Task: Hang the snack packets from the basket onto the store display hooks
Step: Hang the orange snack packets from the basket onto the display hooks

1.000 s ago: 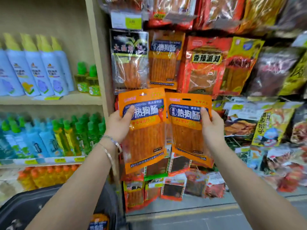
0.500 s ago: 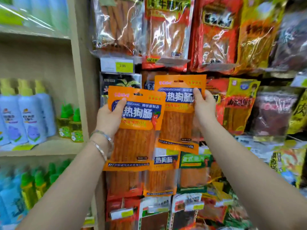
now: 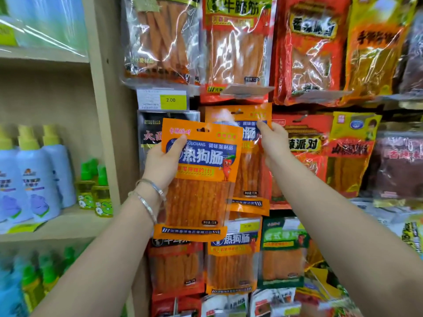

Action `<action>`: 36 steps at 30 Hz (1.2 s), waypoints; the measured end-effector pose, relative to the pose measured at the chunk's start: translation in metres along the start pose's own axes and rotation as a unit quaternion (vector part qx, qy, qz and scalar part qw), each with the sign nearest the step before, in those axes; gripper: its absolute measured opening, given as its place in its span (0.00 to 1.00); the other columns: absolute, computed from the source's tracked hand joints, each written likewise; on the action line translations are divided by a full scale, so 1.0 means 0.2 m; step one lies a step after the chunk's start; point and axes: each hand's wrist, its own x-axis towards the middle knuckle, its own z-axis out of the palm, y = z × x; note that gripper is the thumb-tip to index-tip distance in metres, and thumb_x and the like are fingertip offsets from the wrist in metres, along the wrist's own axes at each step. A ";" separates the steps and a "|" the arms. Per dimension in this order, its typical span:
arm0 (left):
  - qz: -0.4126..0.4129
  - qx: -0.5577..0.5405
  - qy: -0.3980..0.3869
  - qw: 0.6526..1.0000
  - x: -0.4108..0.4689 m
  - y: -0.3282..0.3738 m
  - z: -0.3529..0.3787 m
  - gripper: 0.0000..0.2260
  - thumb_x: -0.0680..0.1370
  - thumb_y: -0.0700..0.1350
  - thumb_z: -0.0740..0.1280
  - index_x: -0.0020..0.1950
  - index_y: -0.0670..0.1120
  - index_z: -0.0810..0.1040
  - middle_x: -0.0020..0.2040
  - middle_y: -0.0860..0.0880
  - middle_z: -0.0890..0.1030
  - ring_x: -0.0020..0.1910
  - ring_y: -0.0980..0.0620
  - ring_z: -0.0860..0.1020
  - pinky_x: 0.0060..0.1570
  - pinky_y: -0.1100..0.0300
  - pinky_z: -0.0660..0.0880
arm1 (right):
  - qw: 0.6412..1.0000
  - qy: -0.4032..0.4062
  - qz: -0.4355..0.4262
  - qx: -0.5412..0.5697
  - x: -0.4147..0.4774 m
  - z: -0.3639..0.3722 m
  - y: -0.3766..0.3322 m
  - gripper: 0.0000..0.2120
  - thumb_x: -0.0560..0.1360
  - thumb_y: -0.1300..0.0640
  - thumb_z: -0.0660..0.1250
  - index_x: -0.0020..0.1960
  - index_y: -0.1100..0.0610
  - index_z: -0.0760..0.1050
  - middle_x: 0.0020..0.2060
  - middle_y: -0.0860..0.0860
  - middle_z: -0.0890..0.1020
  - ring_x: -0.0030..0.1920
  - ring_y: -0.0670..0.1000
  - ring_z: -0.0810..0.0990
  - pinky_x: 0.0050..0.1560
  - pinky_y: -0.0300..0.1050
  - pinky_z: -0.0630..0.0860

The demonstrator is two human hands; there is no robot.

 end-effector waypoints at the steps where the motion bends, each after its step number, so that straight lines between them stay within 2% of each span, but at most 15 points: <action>1: -0.001 -0.005 -0.003 1.000 0.01 0.00 0.01 0.11 0.74 0.56 0.68 0.40 0.49 0.79 0.41 0.47 0.85 0.41 0.45 0.83 0.46 0.44 0.79 | 1.000 0.003 -0.003 -0.002 0.01 0.00 0.00 0.08 0.78 0.56 0.62 0.42 0.57 0.73 0.36 0.52 0.74 0.38 0.50 0.71 0.38 0.43 0.65; 5: 0.000 0.003 -0.004 1.000 0.02 0.01 0.02 0.12 0.75 0.56 0.67 0.40 0.49 0.78 0.41 0.49 0.85 0.40 0.48 0.83 0.47 0.46 0.80 | 0.988 0.004 -0.060 -0.142 0.08 0.04 0.04 0.08 0.78 0.57 0.59 0.44 0.59 0.74 0.38 0.56 0.74 0.37 0.52 0.71 0.37 0.44 0.66; 10: 0.010 0.014 0.004 1.000 0.02 0.01 0.03 0.12 0.75 0.56 0.66 0.38 0.49 0.76 0.43 0.43 0.84 0.43 0.42 0.82 0.48 0.42 0.78 | 0.898 0.016 -0.149 -0.415 0.13 0.00 0.06 0.13 0.78 0.53 0.60 0.40 0.60 0.74 0.42 0.58 0.74 0.41 0.55 0.71 0.37 0.47 0.64; 12: 0.002 0.005 0.001 1.000 0.03 0.01 0.05 0.11 0.75 0.56 0.67 0.37 0.51 0.76 0.44 0.43 0.84 0.45 0.40 0.81 0.50 0.40 0.77 | 0.906 0.006 -0.146 -0.398 0.13 -0.02 0.08 0.11 0.77 0.55 0.63 0.36 0.56 0.69 0.35 0.54 0.74 0.37 0.56 0.71 0.33 0.46 0.60; 14: -0.006 0.001 -0.004 1.000 0.03 0.01 0.06 0.11 0.75 0.56 0.67 0.38 0.51 0.76 0.45 0.43 0.83 0.47 0.37 0.80 0.51 0.39 0.77 | 0.940 0.011 -0.138 -0.313 0.11 -0.02 0.10 0.04 0.74 0.57 0.66 0.45 0.55 0.70 0.38 0.49 0.73 0.40 0.54 0.73 0.34 0.44 0.63; 16: -0.016 -0.008 0.000 1.000 0.04 0.00 0.08 0.10 0.74 0.57 0.68 0.40 0.51 0.77 0.44 0.47 0.84 0.45 0.41 0.82 0.50 0.42 0.78 | 0.966 0.035 -0.132 -0.220 0.08 -0.02 0.11 0.15 0.72 0.58 0.68 0.54 0.54 0.66 0.44 0.50 0.72 0.45 0.53 0.75 0.40 0.45 0.70; 18: -0.019 -0.014 0.000 1.000 0.03 0.00 0.10 0.10 0.74 0.56 0.68 0.42 0.51 0.78 0.42 0.49 0.85 0.43 0.48 0.83 0.49 0.47 0.79 | 0.980 0.042 -0.131 -0.141 0.04 -0.02 0.13 0.15 0.73 0.58 0.68 0.52 0.53 0.63 0.43 0.49 0.69 0.46 0.55 0.75 0.46 0.50 0.74; 22: -0.022 -0.002 -0.013 1.000 0.02 0.00 0.16 0.12 0.74 0.57 0.67 0.45 0.48 0.79 0.45 0.47 0.84 0.46 0.46 0.82 0.54 0.44 0.77 | 0.995 -0.062 -0.061 -0.041 -0.05 -0.01 0.11 0.13 0.77 0.42 0.61 0.45 0.51 0.72 0.37 0.46 0.74 0.39 0.48 0.75 0.42 0.47 0.71; 24: -0.028 -0.006 -0.029 0.999 0.01 0.00 0.19 0.13 0.74 0.58 0.67 0.47 0.48 0.79 0.46 0.49 0.84 0.47 0.48 0.82 0.55 0.44 0.76 | 0.993 -0.103 -0.042 -0.033 -0.09 -0.01 0.12 0.21 0.75 0.37 0.61 0.52 0.56 0.76 0.46 0.50 0.80 0.49 0.47 0.80 0.51 0.48 0.75; 25: -0.029 -0.010 -0.039 0.999 0.01 0.00 0.20 0.13 0.74 0.57 0.67 0.48 0.49 0.79 0.46 0.49 0.84 0.48 0.48 0.82 0.56 0.44 0.76 | 0.992 -0.106 -0.045 -0.050 -0.10 -0.01 0.13 0.24 0.74 0.37 0.62 0.55 0.56 0.76 0.53 0.51 0.78 0.56 0.47 0.77 0.60 0.44 0.54; 26: -0.024 -0.011 -0.046 0.999 0.01 0.00 0.22 0.11 0.74 0.57 0.67 0.48 0.50 0.79 0.47 0.50 0.84 0.48 0.48 0.81 0.56 0.45 0.76 | 0.991 -0.104 -0.050 -0.064 -0.11 -0.01 0.13 0.23 0.73 0.37 0.63 0.56 0.54 0.75 0.53 0.47 0.79 0.56 0.44 0.77 0.48 0.37 0.67; 27: -0.008 -0.003 -0.048 0.999 0.01 0.00 0.23 0.07 0.75 0.55 0.67 0.47 0.52 0.78 0.47 0.51 0.83 0.49 0.49 0.81 0.55 0.46 0.76 | 0.992 -0.097 -0.053 -0.067 -0.11 -0.02 0.13 0.23 0.73 0.37 0.64 0.57 0.55 0.73 0.53 0.44 0.79 0.56 0.40 0.77 0.58 0.43 0.74; 29: 0.050 0.045 -0.041 0.997 0.01 0.01 0.25 0.02 0.76 0.49 0.67 0.48 0.55 0.76 0.49 0.53 0.82 0.49 0.51 0.80 0.53 0.50 0.76 | 0.991 -0.084 -0.071 -0.072 -0.10 -0.03 0.12 0.23 0.74 0.39 0.65 0.56 0.58 0.73 0.54 0.46 0.80 0.56 0.42 0.78 0.58 0.44 0.74; 33: 0.163 0.107 -0.056 0.979 0.03 0.06 0.27 0.26 0.76 0.37 0.64 0.71 0.55 0.64 0.60 0.59 0.74 0.48 0.63 0.78 0.43 0.65 0.77 | 0.982 -0.079 -0.145 -0.088 -0.10 -0.07 0.05 0.17 0.76 0.45 0.65 0.52 0.58 0.78 0.50 0.55 0.82 0.52 0.51 0.79 0.51 0.44 0.72; 36: 0.244 0.188 -0.077 0.948 0.05 0.12 0.30 0.33 0.75 0.37 0.63 0.76 0.52 0.53 0.72 0.53 0.65 0.68 0.58 0.66 0.63 0.63 0.68 | 0.983 -0.060 -0.156 -0.078 -0.07 -0.08 0.00 0.16 0.77 0.46 0.64 0.50 0.58 0.78 0.47 0.55 0.83 0.50 0.54 0.80 0.52 0.50 0.75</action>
